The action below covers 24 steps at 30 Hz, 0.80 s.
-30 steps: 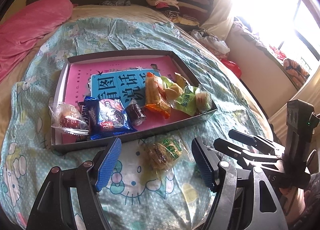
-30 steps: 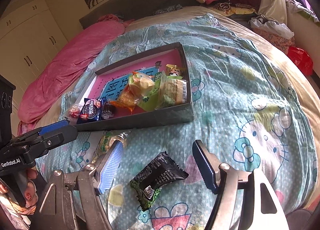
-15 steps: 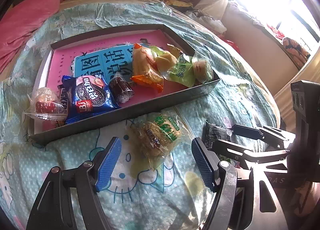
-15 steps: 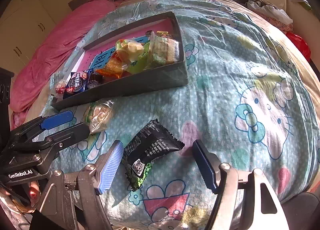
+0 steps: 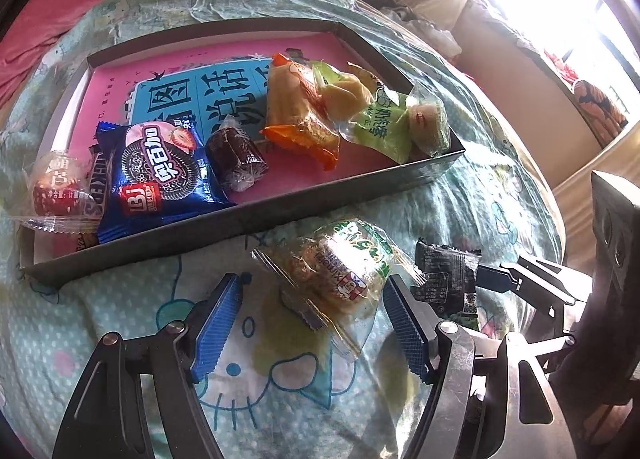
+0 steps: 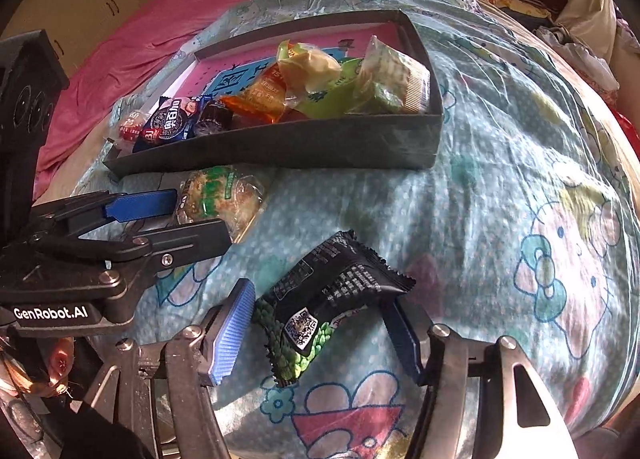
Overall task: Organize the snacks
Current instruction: 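Grasp the green-labelled bread bag with the left tool while the right grasps the black pea bag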
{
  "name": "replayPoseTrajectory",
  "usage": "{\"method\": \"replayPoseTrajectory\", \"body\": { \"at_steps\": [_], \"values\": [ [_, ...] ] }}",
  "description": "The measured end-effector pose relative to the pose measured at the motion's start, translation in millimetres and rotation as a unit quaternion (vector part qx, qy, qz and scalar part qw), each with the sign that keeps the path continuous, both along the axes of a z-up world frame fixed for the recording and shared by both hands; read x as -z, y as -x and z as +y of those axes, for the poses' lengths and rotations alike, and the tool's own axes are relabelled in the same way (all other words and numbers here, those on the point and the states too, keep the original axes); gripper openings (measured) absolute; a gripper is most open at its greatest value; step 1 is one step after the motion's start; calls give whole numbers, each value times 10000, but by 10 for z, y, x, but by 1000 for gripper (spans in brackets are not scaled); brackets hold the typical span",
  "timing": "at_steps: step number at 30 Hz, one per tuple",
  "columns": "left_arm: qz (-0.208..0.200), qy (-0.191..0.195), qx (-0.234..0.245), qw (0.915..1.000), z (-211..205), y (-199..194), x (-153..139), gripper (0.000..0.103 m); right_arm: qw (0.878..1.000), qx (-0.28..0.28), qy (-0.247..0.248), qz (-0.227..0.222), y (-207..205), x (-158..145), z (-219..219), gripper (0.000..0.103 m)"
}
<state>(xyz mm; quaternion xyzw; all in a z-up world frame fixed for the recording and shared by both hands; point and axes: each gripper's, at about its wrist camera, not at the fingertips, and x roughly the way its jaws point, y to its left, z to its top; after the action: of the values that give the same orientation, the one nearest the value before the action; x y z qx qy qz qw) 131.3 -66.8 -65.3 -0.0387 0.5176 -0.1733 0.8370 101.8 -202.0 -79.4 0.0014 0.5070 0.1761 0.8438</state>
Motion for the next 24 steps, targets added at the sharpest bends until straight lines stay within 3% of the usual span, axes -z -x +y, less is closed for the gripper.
{"method": "replayPoseTrajectory", "body": {
  "at_steps": [4, 9, 19, 24],
  "values": [
    [13, -1, 40, 10000, -52, -47, 8, 74, 9993, -211, 269, -168, -44, -20, 79, 47],
    [92, 160, 83, 9998, -109, -106, 10, 74, 9990, -252, 291, -240, -98, -42, 45, 35],
    [219, 463, 75, 9987, -143, -195, 51, 74, 9961, 274, -836, 26, -220, -51, -388, 34],
    [274, 561, 111, 9980, -131, -196, 63, 64, 9917, 459, -1198, 111, -244, -48, -523, 35]
  ]
}}
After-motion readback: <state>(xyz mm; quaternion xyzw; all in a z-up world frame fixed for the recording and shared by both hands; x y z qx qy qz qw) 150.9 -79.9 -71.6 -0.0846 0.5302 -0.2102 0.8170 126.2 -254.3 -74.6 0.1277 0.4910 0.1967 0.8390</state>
